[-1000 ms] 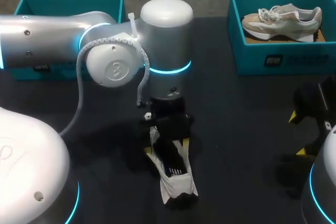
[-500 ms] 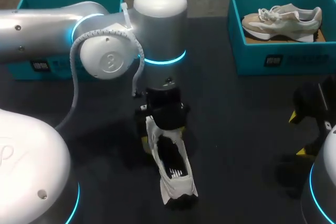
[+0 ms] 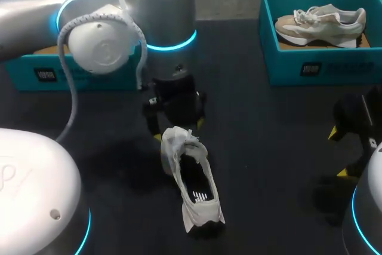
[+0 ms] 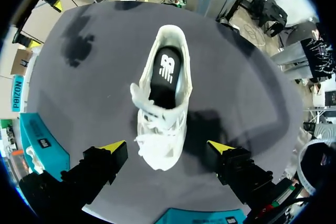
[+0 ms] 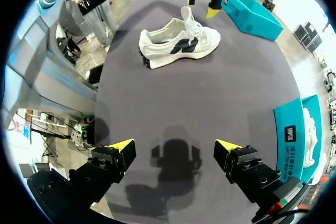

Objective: Take the shoe out of the shoebox, open the shoe tongue, remove and reinsert the insole, then place the shoe into the shoebox

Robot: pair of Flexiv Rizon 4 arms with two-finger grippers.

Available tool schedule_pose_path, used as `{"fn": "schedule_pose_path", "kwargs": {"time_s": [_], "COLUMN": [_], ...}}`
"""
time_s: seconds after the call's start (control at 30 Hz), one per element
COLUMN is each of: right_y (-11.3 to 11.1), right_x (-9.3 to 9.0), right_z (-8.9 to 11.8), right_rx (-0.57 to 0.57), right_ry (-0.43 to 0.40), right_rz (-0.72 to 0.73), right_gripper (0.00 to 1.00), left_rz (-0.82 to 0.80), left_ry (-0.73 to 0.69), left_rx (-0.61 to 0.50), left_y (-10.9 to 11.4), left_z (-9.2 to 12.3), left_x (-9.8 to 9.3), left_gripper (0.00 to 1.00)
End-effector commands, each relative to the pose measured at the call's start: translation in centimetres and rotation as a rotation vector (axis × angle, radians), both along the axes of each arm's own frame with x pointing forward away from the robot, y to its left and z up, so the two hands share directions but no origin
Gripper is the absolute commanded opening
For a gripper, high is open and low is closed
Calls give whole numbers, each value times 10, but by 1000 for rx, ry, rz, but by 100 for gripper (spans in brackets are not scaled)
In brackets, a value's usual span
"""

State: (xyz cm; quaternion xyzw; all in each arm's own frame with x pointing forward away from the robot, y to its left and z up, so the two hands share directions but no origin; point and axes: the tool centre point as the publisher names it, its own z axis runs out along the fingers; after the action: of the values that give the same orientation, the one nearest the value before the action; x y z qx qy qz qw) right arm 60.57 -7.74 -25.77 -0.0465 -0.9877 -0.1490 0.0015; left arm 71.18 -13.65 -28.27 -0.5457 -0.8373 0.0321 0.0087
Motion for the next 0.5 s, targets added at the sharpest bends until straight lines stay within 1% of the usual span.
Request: {"fn": "schedule_pose_path", "kwargs": {"time_s": [0.03,0.07,0.1,0.13,0.2,0.33,0.37,0.4,0.43,0.47,0.5], "right_y": [0,0,0,0,0,0,0,0,0,0,0], "right_x": [-1,-1,-1,-1,-1,-1,-1,-1,-1,-1,-1], "right_z": [0,0,0,0,0,0,0,0,0,0,0], "right_rx": [-2,-2,-2,-2,-2,-2,-2,-2,-2,-2,-2], "right_ry": [-1,-1,-1,-1,-1,-1,-1,-1,-1,-1,-1], "right_rz": [-1,-1,-1,-1,-1,-1,-1,-1,-1,-1,-1], "right_gripper": [100,100,100,100,100,100,100,100,100,100,100], "left_rz": [-2,-3,-8,-7,-14,-22,-28,-35,-37,-43,-52], "left_ry": [-3,-5,-2,-2,-3,-9,-13,-10,-10,-4,4], "left_rx": [-9,-10,-11,-12,-10,-6,-6,-11,-13,-17,-17], "left_y": [5,5,5,5,2,-7,-8,-10,-11,-13,-13], "left_z": [5,7,8,10,11,15,15,16,15,13,11], "left_x": [7,9,11,14,16,17,15,15,13,12,11], "left_gripper": [82,78,76,78,78,58,50,48,42,40,40]}}
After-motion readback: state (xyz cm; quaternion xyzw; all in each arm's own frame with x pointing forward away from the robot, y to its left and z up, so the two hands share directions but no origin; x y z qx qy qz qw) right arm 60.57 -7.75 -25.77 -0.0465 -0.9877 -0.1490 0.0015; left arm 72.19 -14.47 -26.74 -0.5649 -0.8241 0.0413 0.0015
